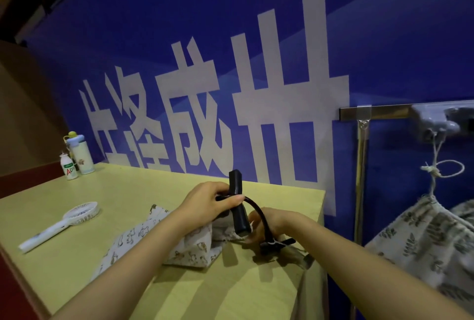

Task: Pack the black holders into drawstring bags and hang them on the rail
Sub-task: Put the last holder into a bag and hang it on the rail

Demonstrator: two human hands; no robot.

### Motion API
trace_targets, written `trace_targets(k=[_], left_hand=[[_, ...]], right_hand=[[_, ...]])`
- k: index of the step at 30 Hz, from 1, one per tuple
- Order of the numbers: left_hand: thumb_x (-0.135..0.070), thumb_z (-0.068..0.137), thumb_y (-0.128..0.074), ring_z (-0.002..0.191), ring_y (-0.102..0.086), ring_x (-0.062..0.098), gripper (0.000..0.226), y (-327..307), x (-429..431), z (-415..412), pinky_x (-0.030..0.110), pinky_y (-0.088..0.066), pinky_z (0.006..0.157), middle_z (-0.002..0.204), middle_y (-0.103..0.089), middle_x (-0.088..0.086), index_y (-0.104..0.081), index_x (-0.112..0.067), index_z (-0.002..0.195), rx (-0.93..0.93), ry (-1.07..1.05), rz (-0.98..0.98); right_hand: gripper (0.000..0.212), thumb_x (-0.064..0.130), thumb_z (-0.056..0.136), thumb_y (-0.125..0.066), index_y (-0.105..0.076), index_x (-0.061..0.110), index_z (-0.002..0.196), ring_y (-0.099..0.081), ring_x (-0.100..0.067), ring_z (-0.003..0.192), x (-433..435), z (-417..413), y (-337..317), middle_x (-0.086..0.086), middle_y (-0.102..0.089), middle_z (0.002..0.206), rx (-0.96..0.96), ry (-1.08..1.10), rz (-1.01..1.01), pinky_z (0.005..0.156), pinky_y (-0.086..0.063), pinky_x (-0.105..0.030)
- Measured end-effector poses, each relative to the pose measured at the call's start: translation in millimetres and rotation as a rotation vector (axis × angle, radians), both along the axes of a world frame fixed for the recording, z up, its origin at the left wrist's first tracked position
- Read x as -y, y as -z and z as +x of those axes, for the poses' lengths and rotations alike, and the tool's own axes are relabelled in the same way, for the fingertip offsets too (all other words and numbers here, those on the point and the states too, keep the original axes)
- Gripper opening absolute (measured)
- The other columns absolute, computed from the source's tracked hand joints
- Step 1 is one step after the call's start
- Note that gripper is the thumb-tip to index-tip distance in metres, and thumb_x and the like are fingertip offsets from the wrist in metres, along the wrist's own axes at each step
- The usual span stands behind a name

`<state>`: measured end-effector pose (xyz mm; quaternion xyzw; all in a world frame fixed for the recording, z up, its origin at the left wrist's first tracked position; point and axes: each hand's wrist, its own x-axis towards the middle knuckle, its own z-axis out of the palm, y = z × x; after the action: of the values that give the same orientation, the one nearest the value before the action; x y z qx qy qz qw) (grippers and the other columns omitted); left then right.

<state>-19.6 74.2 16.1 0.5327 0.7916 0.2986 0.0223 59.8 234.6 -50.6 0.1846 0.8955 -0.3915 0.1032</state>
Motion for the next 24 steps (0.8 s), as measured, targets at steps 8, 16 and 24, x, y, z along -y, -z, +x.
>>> trace_targets(k=[8, 16, 24], left_hand=[[-0.045, 0.085, -0.06, 0.08, -0.062, 0.005, 0.021, -0.5, 5.1, 9.4, 0.02, -0.047, 0.07, 0.084, -0.067, -0.011, -0.068, -0.03, 0.098, -0.053, 0.028, 0.003], [-0.044, 0.087, -0.058, 0.09, -0.062, 0.002, 0.033, -18.9, -7.1, 46.0, 0.019, -0.05, 0.079, 0.097, -0.067, -0.014, -0.066, -0.025, 0.113, -0.055, 0.093, 0.031], [-0.044, 0.087, -0.058, 0.088, -0.064, -0.001, 0.011, -49.4, -37.1, 128.2, 0.022, -0.052, 0.079, 0.09, -0.066, -0.015, -0.061, -0.038, 0.095, -0.066, 0.245, 0.104]], right_hand=[[0.017, 0.015, 0.09, -0.056, -0.057, 0.015, 0.073, -0.049, -0.014, 0.067, 2.2, -2.0, -9.2, -0.002, -0.054, 0.074, -0.135, 0.156, 0.1, 0.068, -0.043, -0.025], [0.02, 0.027, 0.089, -0.061, -0.067, 0.008, 0.088, -0.06, -0.02, 0.093, -7.9, 57.7, -75.2, -0.007, -0.066, 0.092, -0.656, 0.416, -0.363, 0.085, -0.05, -0.032], [0.021, 0.015, 0.095, -0.051, -0.06, 0.009, 0.077, -0.05, -0.009, 0.054, -13.6, 158.5, -117.5, 0.003, -0.053, 0.051, -1.047, 0.455, -0.832, 0.063, -0.046, -0.02]])
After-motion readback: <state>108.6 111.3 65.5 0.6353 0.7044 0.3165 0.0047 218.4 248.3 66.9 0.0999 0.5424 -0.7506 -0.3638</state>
